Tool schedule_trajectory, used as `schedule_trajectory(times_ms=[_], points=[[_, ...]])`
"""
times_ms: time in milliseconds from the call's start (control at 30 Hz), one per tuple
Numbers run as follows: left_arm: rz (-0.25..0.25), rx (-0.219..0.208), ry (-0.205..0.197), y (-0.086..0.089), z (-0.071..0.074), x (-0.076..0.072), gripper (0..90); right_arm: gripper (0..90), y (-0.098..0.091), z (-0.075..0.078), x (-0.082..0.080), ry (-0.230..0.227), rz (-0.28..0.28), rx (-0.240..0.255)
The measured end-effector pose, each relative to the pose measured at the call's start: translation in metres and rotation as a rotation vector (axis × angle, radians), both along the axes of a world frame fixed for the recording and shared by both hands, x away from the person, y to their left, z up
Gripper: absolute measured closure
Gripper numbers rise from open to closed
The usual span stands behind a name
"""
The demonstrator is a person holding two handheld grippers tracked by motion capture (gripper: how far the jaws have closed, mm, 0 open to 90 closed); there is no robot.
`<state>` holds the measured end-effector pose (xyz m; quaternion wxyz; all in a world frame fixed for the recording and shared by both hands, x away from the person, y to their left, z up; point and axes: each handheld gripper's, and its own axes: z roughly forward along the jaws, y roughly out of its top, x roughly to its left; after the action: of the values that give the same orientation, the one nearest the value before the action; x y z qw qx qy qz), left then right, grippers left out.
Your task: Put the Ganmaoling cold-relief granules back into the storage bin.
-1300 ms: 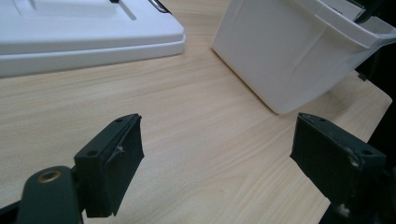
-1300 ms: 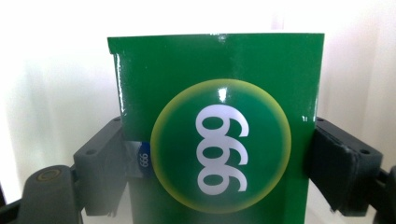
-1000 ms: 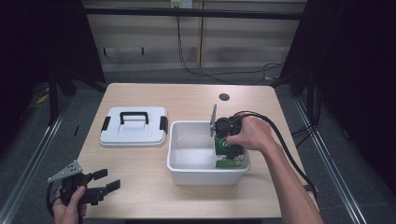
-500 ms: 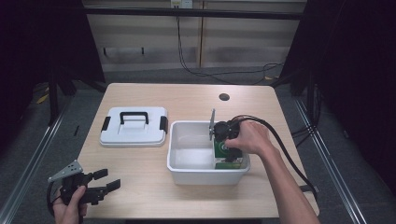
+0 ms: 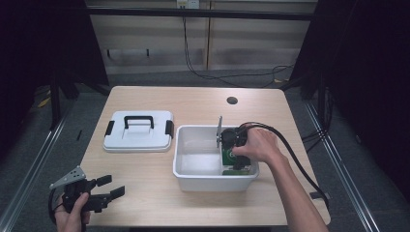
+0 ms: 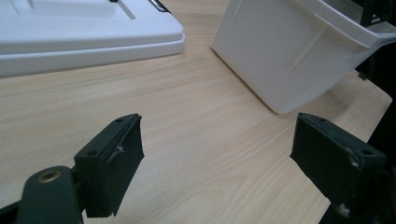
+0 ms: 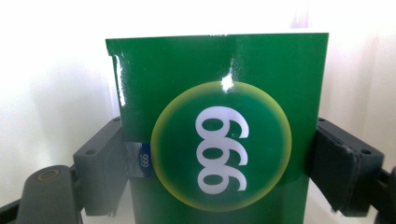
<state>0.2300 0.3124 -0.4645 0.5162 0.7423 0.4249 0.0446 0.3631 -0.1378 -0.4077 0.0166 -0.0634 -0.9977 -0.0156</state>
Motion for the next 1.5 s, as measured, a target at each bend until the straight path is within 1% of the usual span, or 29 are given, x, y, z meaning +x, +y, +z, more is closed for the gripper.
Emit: schedule_trajectory(times_ms=[33,67,133,233,300,333,367,400,567,600,633,667,767,800,933,967,1067,1100,1133,1167,1200,1233,1300,1333,1367,1400,1500], points=[[-0.001,0.001,-0.002,0.0,0.0,0.0,16.4,15.2,0.0,-0.001,0.001,0.001,0.013,0.0],[-0.006,0.001,-0.002,-0.001,0.0,0.0,16.4,15.2,0.0,-0.002,0.001,0.004,-0.001,-0.004],[-0.006,0.003,-0.004,-0.001,0.0,-0.001,16.4,15.2,0.001,-0.004,0.002,0.002,0.009,-0.009],[-0.001,-0.003,-0.002,0.0,0.0,-0.001,16.4,15.2,0.002,-0.007,0.0,0.005,0.0,-0.018],[0.001,-0.003,-0.002,0.0,0.0,-0.001,16.4,15.1,0.002,-0.009,0.001,0.002,0.01,-0.009],[-0.001,-0.001,-0.001,0.0,0.0,-0.001,16.4,15.0,0.001,-0.009,0.001,0.003,-0.005,-0.005],[-0.002,0.0,-0.001,0.0,0.0,-0.001,16.4,15.0,0.001,-0.009,0.002,0.0,0.006,0.001],[-0.001,0.0,-0.001,0.0,0.0,-0.001,16.4,14.8,0.0,-0.009,0.002,0.004,-0.007,0.0],[0.001,-0.002,0.0,0.0,0.0,-0.001,16.4,13.4,0.001,-0.011,0.002,0.012,0.001,-0.004],[0.001,-0.002,-0.001,0.0,0.0,-0.001,16.4,13.2,0.002,-0.012,0.002,0.018,-0.014,-0.009],[0.002,0.0,-0.003,0.0,0.0,-0.001,16.4,13.0,0.001,-0.012,0.003,0.012,-0.004,-0.006],[0.001,-0.002,-0.001,0.0,0.0,-0.001,16.4,13.0,0.001,-0.012,0.003,0.012,-0.013,-0.007],[0.0,-0.002,-0.001,0.0,0.0,-0.001,16.4,12.9,0.0,-0.011,0.004,0.014,-0.02,-0.001],[0.0,-0.001,-0.001,0.0,0.0,-0.001,16.4,12.8,-0.001,-0.011,0.003,0.019,-0.036,0.002],[0.005,0.0,0.001,0.0,0.0,-0.001,16.4,12.4,-0.001,-0.012,0.003,0.019,-0.028,0.003],[0.005,-0.002,0.001,0.0,0.0,-0.001,16.4,12.4,-0.001,-0.012,0.002,0.017,-0.031,0.004],[0.004,0.002,0.0,0.0,0.0,-0.001,16.4,12.2,-0.002,-0.01,0.0,0.0,-0.014,0.014],[0.006,0.0,0.002,0.0,0.0,-0.001,16.4,12.1,-0.002,-0.009,-0.001,-0.008,-0.001,0.015],[0.005,0.0,0.003,0.0,0.0,0.0,16.4,12.1,-0.002,-0.008,-0.002,-0.014,-0.004,0.013],[0.006,0.001,0.002,0.0,0.0,-0.001,16.4,12.1,-0.003,-0.006,-0.002,-0.018,-0.003,0.02],[0.003,0.002,0.001,0.0,0.0,-0.001,16.4,11.5,-0.006,-0.003,-0.002,-0.021,0.003,0.039],[0.002,0.002,0.001,0.0,0.0,-0.001,16.4,11.5,-0.006,-0.003,-0.002,-0.021,0.003,0.039],[0.007,-0.001,0.002,0.0,0.0,-0.001,16.4,10.0,-0.007,0.001,-0.002,-0.026,-0.004,0.057],[0.008,0.0,0.004,0.0,0.0,-0.001,16.4,10.0,-0.009,0.003,-0.003,-0.031,-0.016,0.081],[0.008,0.0,0.004,0.0,0.0,-0.001,16.4,10.0,-0.009,0.003,-0.003,-0.031,-0.016,0.081],[0.009,0.001,0.005,0.0,0.0,-0.001,16.4,11.1,-0.009,0.006,-0.004,-0.032,-0.02,0.104],[0.007,0.002,0.004,0.0,0.0,0.0,16.4,12.1,-0.011,0.009,-0.003,-0.033,-0.026,0.117]])
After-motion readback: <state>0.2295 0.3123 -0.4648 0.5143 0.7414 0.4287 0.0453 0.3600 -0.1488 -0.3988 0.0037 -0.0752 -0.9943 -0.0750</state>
